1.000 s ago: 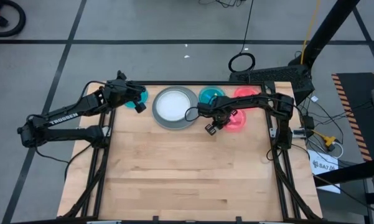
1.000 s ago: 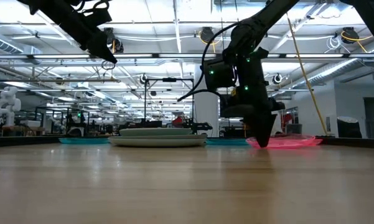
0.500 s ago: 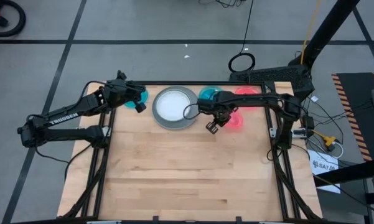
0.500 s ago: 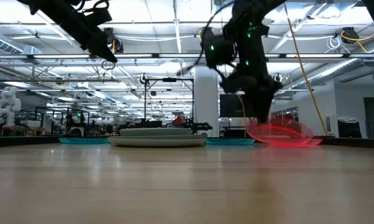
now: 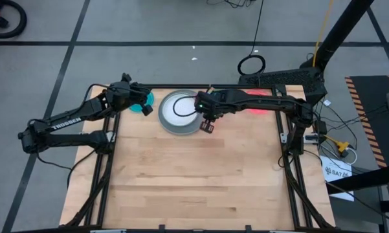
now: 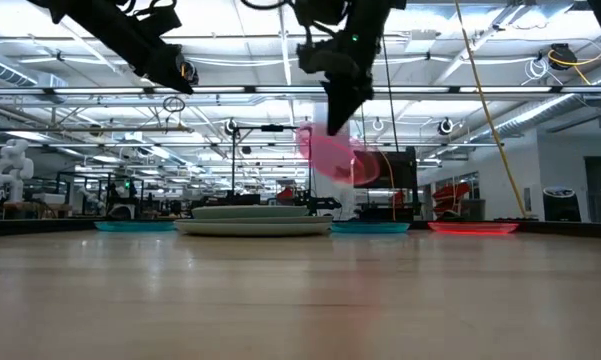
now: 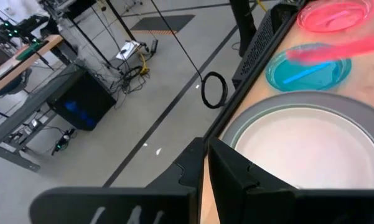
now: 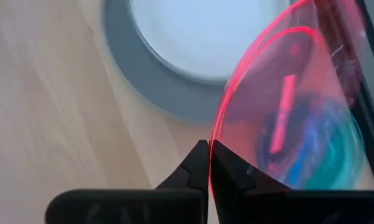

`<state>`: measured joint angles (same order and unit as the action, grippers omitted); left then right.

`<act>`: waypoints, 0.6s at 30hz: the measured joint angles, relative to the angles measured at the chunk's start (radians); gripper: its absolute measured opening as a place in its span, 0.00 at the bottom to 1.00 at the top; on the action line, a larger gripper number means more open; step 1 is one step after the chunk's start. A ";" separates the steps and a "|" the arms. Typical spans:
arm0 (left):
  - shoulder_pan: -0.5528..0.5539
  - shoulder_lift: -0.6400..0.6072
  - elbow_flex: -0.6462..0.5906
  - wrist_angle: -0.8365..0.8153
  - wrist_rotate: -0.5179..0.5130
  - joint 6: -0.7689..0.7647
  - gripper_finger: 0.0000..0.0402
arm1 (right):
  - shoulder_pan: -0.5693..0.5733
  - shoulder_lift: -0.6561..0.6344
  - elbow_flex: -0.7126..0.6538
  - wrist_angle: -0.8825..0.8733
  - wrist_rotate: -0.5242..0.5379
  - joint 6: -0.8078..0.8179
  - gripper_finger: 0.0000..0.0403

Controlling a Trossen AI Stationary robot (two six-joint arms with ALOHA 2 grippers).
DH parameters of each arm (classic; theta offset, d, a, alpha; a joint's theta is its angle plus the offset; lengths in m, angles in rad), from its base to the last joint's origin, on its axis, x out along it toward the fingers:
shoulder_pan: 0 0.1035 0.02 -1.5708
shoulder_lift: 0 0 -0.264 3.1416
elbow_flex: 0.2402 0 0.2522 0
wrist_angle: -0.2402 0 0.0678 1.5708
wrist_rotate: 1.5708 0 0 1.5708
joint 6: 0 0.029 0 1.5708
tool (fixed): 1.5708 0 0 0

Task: Stack plastic plates
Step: Stack the bottom pink plate on top of the white plate

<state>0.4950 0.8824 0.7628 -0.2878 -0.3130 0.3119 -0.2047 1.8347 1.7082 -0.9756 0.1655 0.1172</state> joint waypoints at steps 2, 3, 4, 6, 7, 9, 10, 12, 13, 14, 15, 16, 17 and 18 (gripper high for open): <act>0.000 0.000 0.000 0.008 0.000 0.000 0.08 | 0.000 0.000 0.000 0.047 -0.011 -0.035 0.00; 0.000 0.000 0.000 0.009 0.000 0.004 0.08 | 0.000 0.001 0.000 0.069 -0.010 -0.054 0.00; 0.000 0.000 0.000 0.008 0.000 0.011 0.08 | 0.000 0.005 0.001 0.091 -0.010 -0.073 0.00; 0.000 0.000 0.000 0.006 0.000 0.020 0.08 | 0.000 0.009 0.001 0.130 -0.010 -0.108 0.00; 0.000 0.000 0.000 0.006 0.000 0.021 0.08 | 0.000 0.011 0.001 0.142 -0.010 -0.124 0.00; 0.000 0.000 0.000 0.012 0.000 0.024 0.08 | -0.001 0.022 0.001 0.186 -0.010 -0.153 0.00; 0.000 0.000 0.000 0.017 0.000 0.026 0.08 | -0.001 0.025 0.002 0.207 -0.010 -0.166 0.00; 0.000 -0.006 0.000 0.021 0.000 0.033 0.08 | -0.001 0.042 0.002 0.224 -0.010 -0.200 0.00; 0.000 -0.009 0.000 0.023 0.000 0.035 0.08 | -0.001 0.048 0.002 0.244 -0.011 -0.215 0.00; 0.000 -0.016 0.000 0.024 0.000 0.035 0.08 | -0.001 0.057 0.002 0.262 -0.011 -0.231 0.00; 0.000 -0.022 0.000 0.021 0.000 0.035 0.08 | -0.001 0.066 0.002 0.271 -0.011 -0.251 0.00; 0.001 -0.030 0.000 0.026 0.000 0.035 0.08 | -0.001 0.076 0.008 0.272 -0.011 -0.270 0.00; 0.001 -0.039 0.000 0.030 0.000 0.035 0.08 | -0.001 0.086 0.018 0.272 -0.010 -0.293 0.00; 0.002 -0.050 0.000 0.027 0.000 0.035 0.08 | -0.001 0.100 0.033 0.276 -0.009 -0.321 0.00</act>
<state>0.4973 0.8324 0.7624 -0.2611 -0.3130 0.3469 -0.2054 1.9344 1.7412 -0.7000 0.1562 -0.2033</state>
